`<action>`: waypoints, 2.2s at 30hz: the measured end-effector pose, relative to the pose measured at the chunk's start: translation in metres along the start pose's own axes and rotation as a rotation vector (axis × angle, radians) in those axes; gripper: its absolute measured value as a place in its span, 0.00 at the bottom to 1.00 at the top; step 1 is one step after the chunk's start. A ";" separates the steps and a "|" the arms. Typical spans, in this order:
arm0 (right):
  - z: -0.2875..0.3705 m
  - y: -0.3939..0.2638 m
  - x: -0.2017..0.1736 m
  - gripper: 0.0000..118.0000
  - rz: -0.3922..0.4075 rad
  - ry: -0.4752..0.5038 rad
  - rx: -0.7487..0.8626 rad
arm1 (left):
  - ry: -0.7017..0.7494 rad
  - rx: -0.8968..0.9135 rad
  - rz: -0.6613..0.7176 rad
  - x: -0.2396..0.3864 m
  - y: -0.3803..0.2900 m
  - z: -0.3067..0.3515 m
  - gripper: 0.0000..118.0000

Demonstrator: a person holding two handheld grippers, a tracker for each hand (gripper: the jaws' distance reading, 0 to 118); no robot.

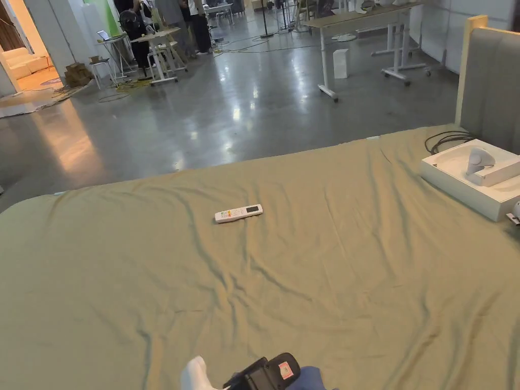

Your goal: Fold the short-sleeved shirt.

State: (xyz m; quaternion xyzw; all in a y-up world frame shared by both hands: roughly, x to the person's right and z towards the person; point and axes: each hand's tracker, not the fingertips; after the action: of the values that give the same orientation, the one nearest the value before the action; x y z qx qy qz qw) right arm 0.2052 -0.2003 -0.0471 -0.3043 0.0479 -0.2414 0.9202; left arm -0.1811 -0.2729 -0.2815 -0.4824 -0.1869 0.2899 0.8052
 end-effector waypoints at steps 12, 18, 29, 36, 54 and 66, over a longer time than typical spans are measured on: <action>0.006 -0.004 0.014 0.00 -0.042 -0.063 -0.019 | -0.199 -0.016 0.113 -0.008 -0.026 -0.100 0.01; -0.009 0.000 -0.002 0.00 -0.005 -0.021 -0.042 | -0.188 -0.033 0.136 -0.002 -0.022 -0.093 0.01; -0.169 0.014 -0.085 0.00 0.137 0.285 -0.253 | -0.036 0.218 -0.352 -0.019 -0.008 0.093 0.55; -0.290 0.011 -0.079 0.00 0.118 0.141 -0.425 | 0.020 0.276 -0.229 -0.082 -0.018 0.129 0.64; -0.302 0.004 -0.035 0.00 -0.261 0.183 -0.486 | -0.482 0.002 0.286 -0.136 0.017 -0.037 0.64; -0.280 0.015 -0.049 0.00 -0.208 0.179 -0.483 | -0.402 -0.019 0.245 -0.109 0.025 -0.027 0.31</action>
State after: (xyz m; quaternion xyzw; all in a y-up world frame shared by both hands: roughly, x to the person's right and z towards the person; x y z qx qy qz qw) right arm 0.1026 -0.3178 -0.2857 -0.4957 0.1539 -0.3423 0.7832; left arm -0.2557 -0.3520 -0.3185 -0.4416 -0.2861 0.4738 0.7062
